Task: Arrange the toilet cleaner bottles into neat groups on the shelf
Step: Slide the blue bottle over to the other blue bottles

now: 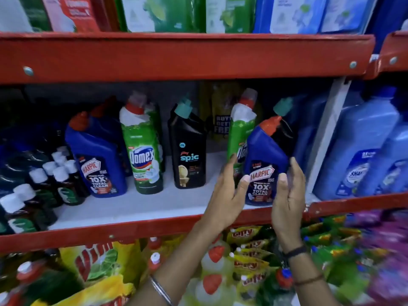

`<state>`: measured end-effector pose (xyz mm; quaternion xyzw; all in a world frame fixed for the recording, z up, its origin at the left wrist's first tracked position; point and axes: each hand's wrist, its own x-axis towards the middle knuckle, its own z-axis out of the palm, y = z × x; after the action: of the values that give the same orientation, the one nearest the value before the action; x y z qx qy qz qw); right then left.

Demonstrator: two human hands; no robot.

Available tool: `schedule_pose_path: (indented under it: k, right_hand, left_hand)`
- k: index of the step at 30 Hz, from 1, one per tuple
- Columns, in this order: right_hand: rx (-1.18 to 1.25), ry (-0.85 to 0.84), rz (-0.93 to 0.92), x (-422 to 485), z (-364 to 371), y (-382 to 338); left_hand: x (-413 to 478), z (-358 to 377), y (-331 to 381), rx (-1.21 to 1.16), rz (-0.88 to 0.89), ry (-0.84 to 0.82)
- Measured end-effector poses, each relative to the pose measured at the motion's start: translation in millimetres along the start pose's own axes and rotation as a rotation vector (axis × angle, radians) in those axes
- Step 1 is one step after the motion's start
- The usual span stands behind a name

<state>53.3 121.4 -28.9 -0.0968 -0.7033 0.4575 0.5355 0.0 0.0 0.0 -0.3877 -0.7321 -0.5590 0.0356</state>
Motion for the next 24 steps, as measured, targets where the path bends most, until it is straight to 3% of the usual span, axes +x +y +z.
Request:
schedule_pose_path:
  k: [4,8,16,24]
  right_hand:
    - [0.123,-0.099,0.163,5,-4,11]
    - [0.083,-0.216,0.133,14,-14,20]
    - [0.098,-0.192,0.142,9,-8,8]
    - [0.202,-0.224,0.109,-16,50,-42]
  left_hand:
    - [8,16,-6,-0.040,-0.140,0.045]
    - [13,22,-7,-0.029,-0.178,0.067]
    - [12,7,0,-0.030,-0.231,0.121]
    - [-17,-72,-5,-0.042,-0.183,0.264]
